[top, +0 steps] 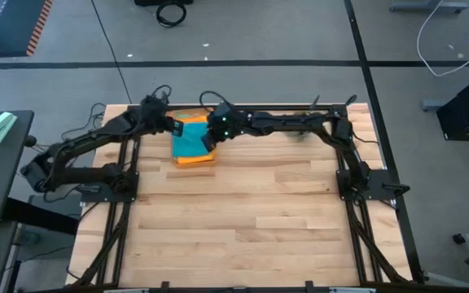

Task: Fold microfiber towels
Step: Put the blue microfiber cloth into the orange bin, then return to Home Position

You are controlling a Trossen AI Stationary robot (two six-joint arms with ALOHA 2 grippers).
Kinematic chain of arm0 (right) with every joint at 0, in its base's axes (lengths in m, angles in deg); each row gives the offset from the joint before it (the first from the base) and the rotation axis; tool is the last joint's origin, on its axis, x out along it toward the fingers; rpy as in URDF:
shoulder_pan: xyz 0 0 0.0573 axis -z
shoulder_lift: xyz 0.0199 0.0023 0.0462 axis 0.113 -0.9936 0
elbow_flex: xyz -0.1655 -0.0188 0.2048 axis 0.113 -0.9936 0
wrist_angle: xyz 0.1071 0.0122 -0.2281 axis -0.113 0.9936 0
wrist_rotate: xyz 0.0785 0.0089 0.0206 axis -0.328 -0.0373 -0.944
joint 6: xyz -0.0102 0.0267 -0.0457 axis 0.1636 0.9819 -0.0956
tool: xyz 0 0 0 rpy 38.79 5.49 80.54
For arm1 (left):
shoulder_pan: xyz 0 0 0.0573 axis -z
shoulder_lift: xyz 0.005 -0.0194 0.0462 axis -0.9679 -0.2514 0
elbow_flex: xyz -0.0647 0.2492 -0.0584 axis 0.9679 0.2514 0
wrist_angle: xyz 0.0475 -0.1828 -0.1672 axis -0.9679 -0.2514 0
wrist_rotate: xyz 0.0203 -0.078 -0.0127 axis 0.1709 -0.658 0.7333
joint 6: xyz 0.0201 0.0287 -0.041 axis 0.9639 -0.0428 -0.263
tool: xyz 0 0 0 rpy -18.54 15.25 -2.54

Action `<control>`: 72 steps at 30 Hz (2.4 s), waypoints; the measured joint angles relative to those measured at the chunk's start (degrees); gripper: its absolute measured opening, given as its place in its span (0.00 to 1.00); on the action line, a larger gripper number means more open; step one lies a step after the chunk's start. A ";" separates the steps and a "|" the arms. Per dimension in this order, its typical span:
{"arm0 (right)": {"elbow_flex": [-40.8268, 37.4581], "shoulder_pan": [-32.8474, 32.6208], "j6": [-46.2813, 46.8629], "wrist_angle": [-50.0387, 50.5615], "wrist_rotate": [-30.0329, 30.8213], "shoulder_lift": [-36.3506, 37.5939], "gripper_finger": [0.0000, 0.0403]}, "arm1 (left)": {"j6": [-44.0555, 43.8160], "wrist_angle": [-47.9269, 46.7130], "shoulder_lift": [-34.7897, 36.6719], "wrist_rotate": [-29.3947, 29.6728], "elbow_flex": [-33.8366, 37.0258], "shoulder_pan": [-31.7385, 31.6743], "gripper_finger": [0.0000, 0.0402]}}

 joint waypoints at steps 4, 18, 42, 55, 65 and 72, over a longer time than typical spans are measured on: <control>0.02 1.88 -0.01 -2.78 0.23 -0.02 0.01 | 0.10 -0.24 1.88 -7.22 1.23 1.66 0.03; -0.07 5.29 -2.88 -6.64 3.65 -4.49 0.01 | -9.56 10.34 1.72 -10.76 16.70 9.23 0.04; -0.06 3.60 -9.69 -7.46 -3.08 -5.57 0.01 | -4.20 20.01 -0.73 -8.04 9.39 4.86 0.02; -0.09 4.28 -8.85 -5.00 2.12 -7.71 0.01 | -3.85 26.67 -9.52 -9.34 9.44 -1.37 0.02; 0.00 4.63 -11.33 -3.31 -2.39 -0.02 0.01 | -0.91 29.81 -2.98 -14.62 4.70 -3.80 0.03; 0.02 2.29 -18.38 9.97 -2.55 12.60 0.03 | -0.22 23.02 5.24 -19.09 0.43 0.73 0.03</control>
